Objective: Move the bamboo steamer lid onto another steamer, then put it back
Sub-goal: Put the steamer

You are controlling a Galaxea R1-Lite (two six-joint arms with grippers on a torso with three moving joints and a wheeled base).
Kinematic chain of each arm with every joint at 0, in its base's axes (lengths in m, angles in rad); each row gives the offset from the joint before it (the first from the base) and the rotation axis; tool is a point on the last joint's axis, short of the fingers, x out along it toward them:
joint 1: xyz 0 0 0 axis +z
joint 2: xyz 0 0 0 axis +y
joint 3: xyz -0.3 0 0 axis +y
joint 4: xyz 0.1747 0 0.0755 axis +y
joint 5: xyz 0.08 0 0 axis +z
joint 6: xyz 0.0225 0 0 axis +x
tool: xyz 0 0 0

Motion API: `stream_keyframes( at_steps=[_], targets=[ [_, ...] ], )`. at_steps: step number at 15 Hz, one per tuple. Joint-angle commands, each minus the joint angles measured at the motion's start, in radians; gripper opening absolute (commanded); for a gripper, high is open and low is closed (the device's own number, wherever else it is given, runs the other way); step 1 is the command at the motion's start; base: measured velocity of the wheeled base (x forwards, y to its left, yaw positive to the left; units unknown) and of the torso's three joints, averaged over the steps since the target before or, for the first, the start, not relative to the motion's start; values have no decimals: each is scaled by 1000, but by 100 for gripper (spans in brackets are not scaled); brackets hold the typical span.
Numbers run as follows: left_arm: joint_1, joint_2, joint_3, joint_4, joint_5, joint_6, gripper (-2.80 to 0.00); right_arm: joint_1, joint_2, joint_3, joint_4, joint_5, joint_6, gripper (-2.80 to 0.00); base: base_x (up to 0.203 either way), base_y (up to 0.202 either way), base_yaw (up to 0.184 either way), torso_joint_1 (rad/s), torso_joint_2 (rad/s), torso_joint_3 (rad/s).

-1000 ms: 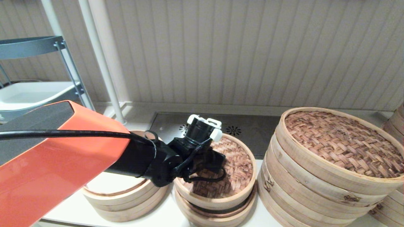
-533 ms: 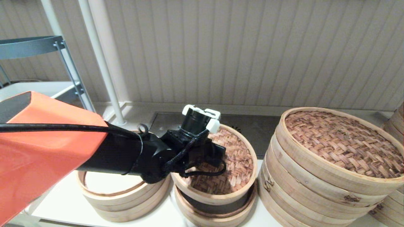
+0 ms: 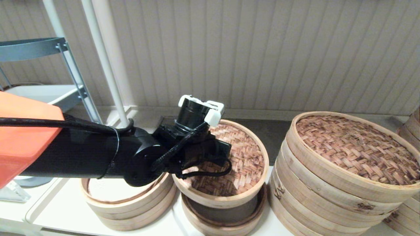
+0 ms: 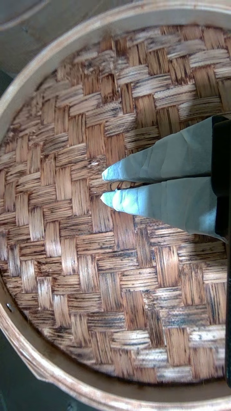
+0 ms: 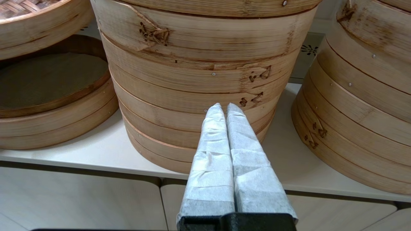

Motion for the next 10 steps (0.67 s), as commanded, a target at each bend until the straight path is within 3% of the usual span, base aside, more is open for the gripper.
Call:
stream_keyframes(
  at_steps=[1,6,10],
  targets=[
    [2,-34,-8,21,3,-1,-280,-2,0,0,-1,0,0,-280,0,0,0,0,0,0],
    [42,-70,14,39,0,-1,-280,0,0,0,0,0,0,-280,0,0,0,0,0,0],
    [151,-110,91,34,-10,-1,-280,0,0,0,0,0,0,-280,0,0,0,0,0,0]
  ],
)
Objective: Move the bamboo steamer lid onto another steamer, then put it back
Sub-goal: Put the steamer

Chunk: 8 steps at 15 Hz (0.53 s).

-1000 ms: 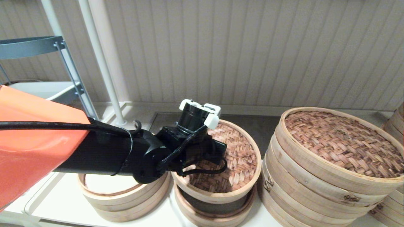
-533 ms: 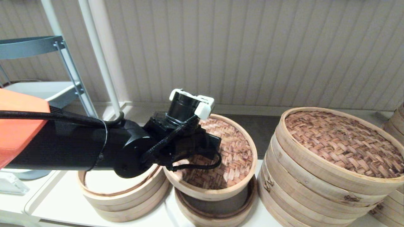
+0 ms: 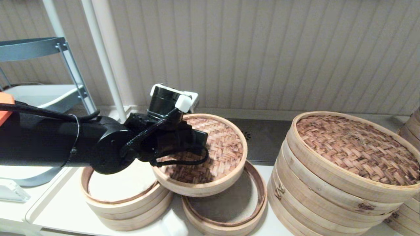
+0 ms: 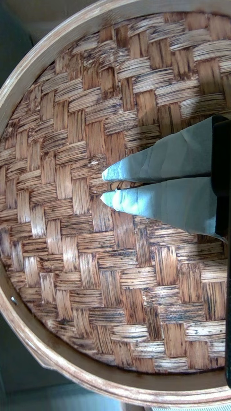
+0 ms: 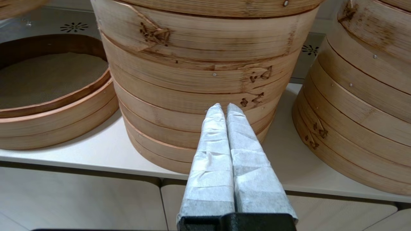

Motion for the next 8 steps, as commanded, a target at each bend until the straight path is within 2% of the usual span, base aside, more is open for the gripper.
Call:
stream_keyframes(
  at_steps=[1,4,6,8],
  targets=[
    [73,-37,65,-5,-6,-3,-280,0,0,0,0,0,-1,-280,0,0,0,0,0,0],
    [143,-81,123,-12,-86,-8,-280,-1,0,0,0,0,0,-280,0,0,0,0,0,0],
    [199,-109,164,-13,-103,-9,-280,0,0,0,-1,0,0,-280,0,0,0,0,0,0],
    [247,-137,197,-28,-152,-8,-280,0,0,0,-1,0,0,-280,0,0,0,0,0,0]
  ],
)
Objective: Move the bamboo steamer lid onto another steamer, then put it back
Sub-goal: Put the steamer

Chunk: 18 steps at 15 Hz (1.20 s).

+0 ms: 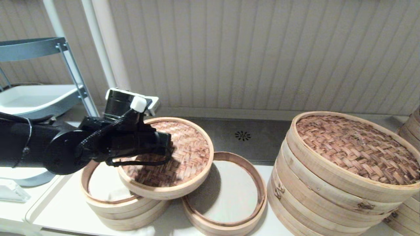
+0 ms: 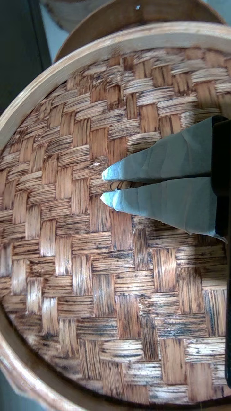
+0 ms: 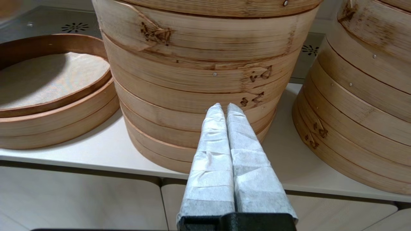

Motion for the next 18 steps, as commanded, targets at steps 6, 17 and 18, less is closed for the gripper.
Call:
stream_keyframes(
  at_steps=[6,17,18],
  targets=[
    [139,-76,97,-42,-75,3,-280,0,0,0,0,0,-1,-280,0,0,0,0,0,0],
    [274,-116,199,-102,-153,35,-280,0,0,0,1,0,-1,-280,0,0,0,0,0,0],
    [289,-113,201,-108,-160,35,-280,0,0,0,0,0,-2,-280,0,0,0,0,0,0]
  ],
)
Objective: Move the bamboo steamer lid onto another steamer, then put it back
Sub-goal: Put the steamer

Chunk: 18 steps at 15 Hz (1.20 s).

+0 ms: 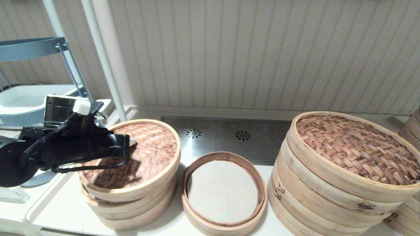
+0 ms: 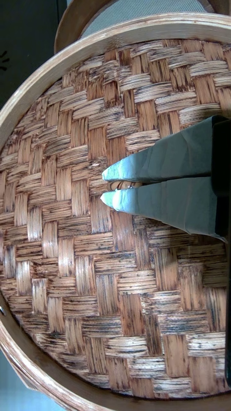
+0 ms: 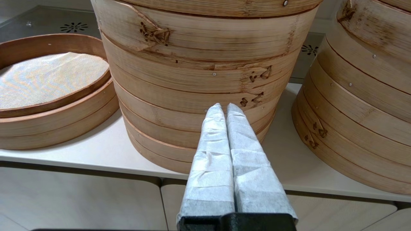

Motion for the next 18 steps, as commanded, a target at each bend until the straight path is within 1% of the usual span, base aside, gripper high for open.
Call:
stream_keyframes(
  at_steps=[1,2,11,14,18],
  targets=[
    [30,6,8,-7,-17,1,-280,0,0,0,-1,0,0,-280,0,0,0,0,0,0],
    [37,6,18,-9,-34,4,-280,-1,0,1,1,0,-1,-280,0,0,0,0,0,0],
    [58,20,20,-12,-40,3,-280,0,0,2,0,0,0,-280,0,0,0,0,0,0],
    [80,18,20,-10,-73,3,-280,0,0,1,-1,0,0,-280,0,0,0,0,0,0],
    [91,21,20,-10,-76,3,-280,0,0,0,1,0,-2,-280,0,0,0,0,0,0]
  ],
)
